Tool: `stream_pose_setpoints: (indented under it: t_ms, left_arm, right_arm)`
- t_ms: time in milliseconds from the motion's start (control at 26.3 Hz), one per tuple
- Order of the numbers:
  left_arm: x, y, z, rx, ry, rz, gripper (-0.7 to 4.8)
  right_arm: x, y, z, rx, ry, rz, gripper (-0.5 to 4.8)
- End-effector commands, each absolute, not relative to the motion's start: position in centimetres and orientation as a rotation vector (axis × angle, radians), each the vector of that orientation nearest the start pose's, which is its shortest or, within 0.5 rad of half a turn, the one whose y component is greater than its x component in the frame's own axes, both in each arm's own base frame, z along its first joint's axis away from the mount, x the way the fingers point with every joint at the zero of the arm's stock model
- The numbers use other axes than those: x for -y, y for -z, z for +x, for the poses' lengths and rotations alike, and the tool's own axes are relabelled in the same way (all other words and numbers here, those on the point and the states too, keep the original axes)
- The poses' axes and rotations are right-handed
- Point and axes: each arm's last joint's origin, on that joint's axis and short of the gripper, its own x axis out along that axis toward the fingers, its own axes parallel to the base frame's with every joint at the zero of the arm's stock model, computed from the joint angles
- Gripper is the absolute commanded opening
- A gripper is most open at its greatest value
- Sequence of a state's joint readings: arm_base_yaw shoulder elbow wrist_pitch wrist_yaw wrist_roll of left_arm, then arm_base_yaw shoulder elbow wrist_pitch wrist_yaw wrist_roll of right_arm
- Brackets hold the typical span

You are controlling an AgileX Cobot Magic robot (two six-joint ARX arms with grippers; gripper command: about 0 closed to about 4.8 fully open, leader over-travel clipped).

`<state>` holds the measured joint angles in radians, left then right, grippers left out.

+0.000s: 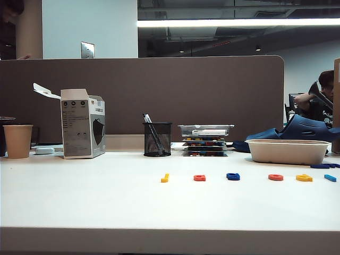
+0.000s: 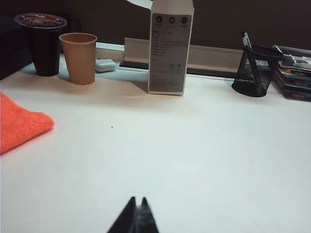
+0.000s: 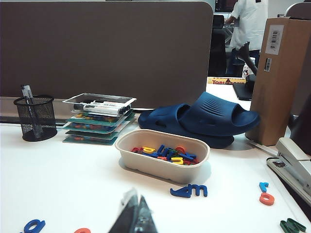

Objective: Select the appropriate letters from the row of letter magnets placed on the table to arrange into the word "dog".

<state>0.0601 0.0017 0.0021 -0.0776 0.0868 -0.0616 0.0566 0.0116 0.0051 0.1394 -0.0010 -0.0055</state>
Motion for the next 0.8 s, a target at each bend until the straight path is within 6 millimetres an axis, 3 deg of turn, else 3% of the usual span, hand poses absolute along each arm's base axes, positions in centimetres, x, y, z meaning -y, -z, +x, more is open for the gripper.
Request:
stream_pose_setpoints:
  t_ms: [38, 533, 685, 761, 799]
  left_arm:
    - [-0.3, -15.9, 9.7, -0.062, 0.029, -0.068, -0.05]
    - [-0.1, -16.6, 9.6, -0.046, 0.104, -0.069, -0.06]
    - [0.3, -18.7, 9.1, -0.001, 0.222, -0.118, -0.06]
    - [0.3, -20.3, 8.5, 0.008, 0.238, -0.225, -0.06]
    - [0.4, -22.4, 7.6, 0.007, 0.254, -0.298, -0.05]
  right_arm:
    - [-0.5, -17.8, 9.6, 0.156, -0.055, -0.003, -0.08]
    - [-0.5, -17.8, 9.6, 0.156, -0.055, -0.003, -0.08]
    - [-0.5, -17.8, 9.6, 0.156, -0.055, -0.003, -0.08]
    - [-0.5, -17.8, 9.6, 0.156, -0.055, -0.003, -0.08]
    - [-0.5, -17.8, 9.6, 0.156, -0.055, -0.003, -0.08]
